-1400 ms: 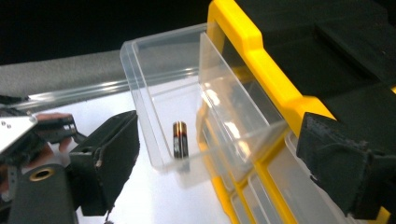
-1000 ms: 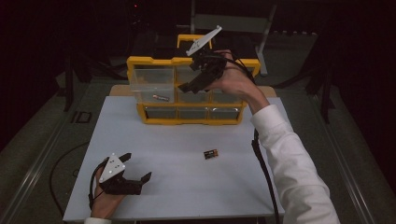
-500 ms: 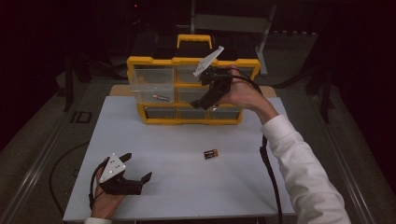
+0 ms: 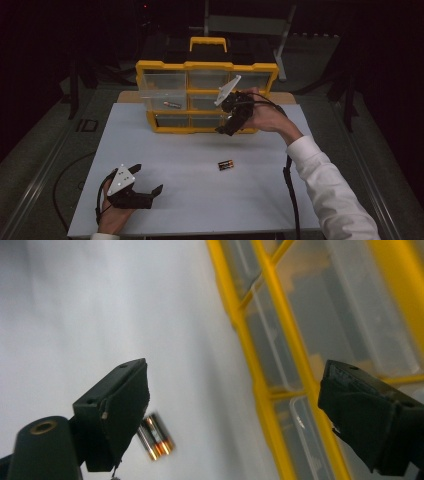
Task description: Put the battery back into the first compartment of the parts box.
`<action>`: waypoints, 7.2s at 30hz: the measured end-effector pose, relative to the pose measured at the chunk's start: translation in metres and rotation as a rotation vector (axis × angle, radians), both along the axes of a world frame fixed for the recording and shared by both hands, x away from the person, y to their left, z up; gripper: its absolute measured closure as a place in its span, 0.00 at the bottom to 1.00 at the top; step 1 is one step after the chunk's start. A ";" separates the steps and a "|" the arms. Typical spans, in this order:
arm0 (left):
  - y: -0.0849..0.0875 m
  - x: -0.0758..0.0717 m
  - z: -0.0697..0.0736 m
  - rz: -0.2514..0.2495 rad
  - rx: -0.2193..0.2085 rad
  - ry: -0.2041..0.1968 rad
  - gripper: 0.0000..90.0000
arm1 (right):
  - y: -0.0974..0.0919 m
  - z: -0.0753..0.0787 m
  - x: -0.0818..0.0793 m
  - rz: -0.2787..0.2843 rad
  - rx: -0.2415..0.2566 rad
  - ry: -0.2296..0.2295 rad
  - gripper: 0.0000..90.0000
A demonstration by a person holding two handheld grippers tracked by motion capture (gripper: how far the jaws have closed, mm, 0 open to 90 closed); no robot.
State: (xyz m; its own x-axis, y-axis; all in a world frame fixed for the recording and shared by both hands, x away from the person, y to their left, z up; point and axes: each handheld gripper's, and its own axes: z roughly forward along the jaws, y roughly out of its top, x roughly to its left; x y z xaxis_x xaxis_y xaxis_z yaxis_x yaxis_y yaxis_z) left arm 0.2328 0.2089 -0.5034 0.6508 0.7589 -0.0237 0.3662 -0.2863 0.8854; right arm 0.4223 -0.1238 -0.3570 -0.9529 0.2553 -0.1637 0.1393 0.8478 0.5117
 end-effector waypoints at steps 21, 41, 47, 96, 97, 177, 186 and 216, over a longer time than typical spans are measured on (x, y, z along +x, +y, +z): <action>0.000 0.000 0.000 -0.001 0.001 -0.001 0.00 | -0.001 -0.061 -0.012 0.042 -0.118 0.048 0.16; 0.000 0.000 0.000 -0.002 0.001 -0.001 0.00 | 0.003 -0.104 -0.016 0.100 -0.197 0.076 0.19; -0.001 0.000 0.000 -0.002 0.001 0.000 0.00 | 0.003 -0.110 -0.015 0.129 -0.219 0.093 0.22; -0.001 0.000 0.000 -0.002 0.005 0.001 0.00 | 0.010 -0.150 -0.011 0.197 -0.328 0.220 0.84; -0.001 0.000 0.000 -0.002 0.005 0.001 0.00 | 0.011 -0.152 -0.011 0.195 -0.332 0.212 0.84; -0.001 0.000 0.000 -0.003 0.003 0.002 0.00 | 0.001 -0.050 0.006 -0.041 -0.076 0.155 0.86; -0.001 0.000 0.000 -0.002 0.002 0.002 0.00 | 0.002 -0.037 0.008 -0.061 -0.046 0.146 0.86; -0.001 0.000 -0.001 -0.002 0.002 0.004 0.00 | 0.002 0.009 0.019 -0.079 0.093 0.122 0.86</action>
State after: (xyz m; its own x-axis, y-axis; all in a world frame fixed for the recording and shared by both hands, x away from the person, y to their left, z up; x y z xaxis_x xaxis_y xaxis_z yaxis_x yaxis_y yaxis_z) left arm 0.2328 0.2076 -0.5040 0.6525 0.7574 -0.0247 0.3690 -0.2892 0.8833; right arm 0.4415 -0.1221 -0.3477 -0.9405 0.3393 -0.0201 0.2698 0.7811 0.5631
